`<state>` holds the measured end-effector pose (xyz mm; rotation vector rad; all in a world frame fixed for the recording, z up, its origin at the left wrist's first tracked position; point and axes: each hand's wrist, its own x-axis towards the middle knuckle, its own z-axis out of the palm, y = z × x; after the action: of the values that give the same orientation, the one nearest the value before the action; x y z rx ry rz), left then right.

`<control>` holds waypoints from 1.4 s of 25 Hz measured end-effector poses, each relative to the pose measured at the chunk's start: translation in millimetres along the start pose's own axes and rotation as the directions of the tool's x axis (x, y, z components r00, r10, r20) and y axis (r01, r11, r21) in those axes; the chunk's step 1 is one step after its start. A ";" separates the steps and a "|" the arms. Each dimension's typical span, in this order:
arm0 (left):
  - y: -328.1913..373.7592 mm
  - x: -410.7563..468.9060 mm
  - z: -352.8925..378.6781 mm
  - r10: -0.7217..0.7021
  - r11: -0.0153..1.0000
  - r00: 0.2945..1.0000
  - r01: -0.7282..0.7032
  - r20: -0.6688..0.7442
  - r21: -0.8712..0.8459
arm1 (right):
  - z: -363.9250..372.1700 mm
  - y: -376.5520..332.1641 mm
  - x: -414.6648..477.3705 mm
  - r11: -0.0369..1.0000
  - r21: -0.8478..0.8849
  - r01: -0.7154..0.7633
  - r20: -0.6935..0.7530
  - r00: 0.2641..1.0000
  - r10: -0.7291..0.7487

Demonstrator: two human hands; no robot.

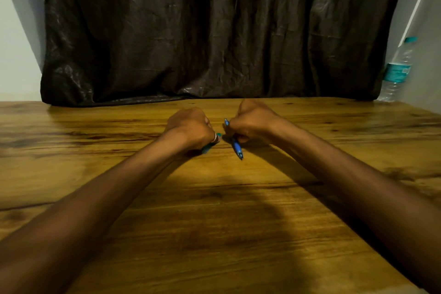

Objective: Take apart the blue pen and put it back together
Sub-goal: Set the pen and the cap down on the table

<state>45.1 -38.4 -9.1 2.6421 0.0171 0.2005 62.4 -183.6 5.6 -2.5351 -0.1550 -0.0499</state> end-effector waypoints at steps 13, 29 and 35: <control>1.1 -10.5 2.2 -0.124 0.962 0.992 0.125 0.019 -0.242 | 10.4 -3.9 -1.0 0.992 -0.122 0.038 -0.023 0.999 -0.041; -42.0 -69.8 -1.4 0.209 0.947 0.964 -0.242 0.163 0.213 | 22.1 28.6 -65.2 0.961 -0.227 0.160 -0.077 0.980 -0.182; -48.8 -83.4 5.8 0.122 0.910 0.946 -0.228 0.302 0.347 | 28.3 45.5 -87.4 0.907 -0.396 0.143 0.080 0.989 -0.121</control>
<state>-35.4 -2.1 -48.7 3.0356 -0.3082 -0.1279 -18.7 -213.5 -49.4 -2.9346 -0.3727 -0.0733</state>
